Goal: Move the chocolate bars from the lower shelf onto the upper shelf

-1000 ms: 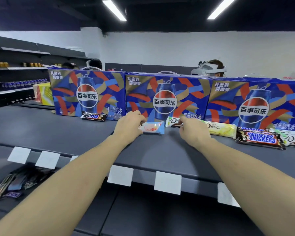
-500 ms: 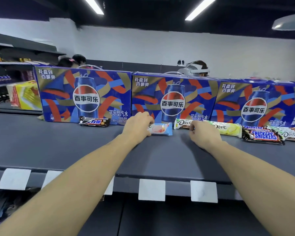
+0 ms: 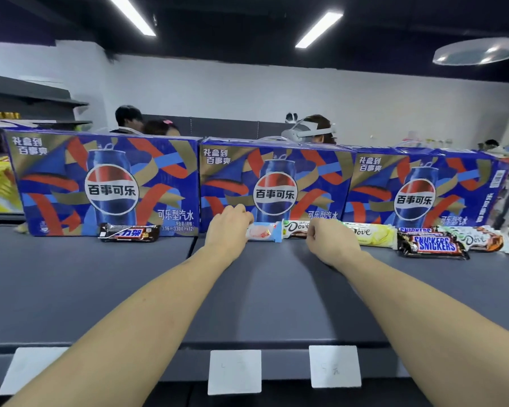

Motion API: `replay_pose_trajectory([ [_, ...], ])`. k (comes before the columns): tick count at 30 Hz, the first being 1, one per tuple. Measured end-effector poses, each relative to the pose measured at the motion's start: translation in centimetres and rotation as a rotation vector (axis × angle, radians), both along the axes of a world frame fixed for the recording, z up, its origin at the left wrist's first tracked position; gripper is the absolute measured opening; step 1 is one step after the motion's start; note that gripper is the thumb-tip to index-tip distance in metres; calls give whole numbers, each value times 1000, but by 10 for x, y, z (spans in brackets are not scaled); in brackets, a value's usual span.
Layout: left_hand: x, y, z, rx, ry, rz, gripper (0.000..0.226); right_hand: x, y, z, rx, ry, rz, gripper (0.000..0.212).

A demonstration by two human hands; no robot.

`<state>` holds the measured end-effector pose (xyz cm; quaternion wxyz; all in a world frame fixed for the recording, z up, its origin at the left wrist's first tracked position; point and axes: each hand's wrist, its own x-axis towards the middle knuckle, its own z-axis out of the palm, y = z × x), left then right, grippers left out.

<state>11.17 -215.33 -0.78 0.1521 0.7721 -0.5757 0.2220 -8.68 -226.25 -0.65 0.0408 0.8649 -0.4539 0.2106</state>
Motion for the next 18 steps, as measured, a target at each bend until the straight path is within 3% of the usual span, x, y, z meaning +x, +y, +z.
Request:
replay_pose_trajectory([
  [18, 2, -15, -3, -48, -45, 43, 32, 10, -17, -2, -24, -36, 55, 11],
])
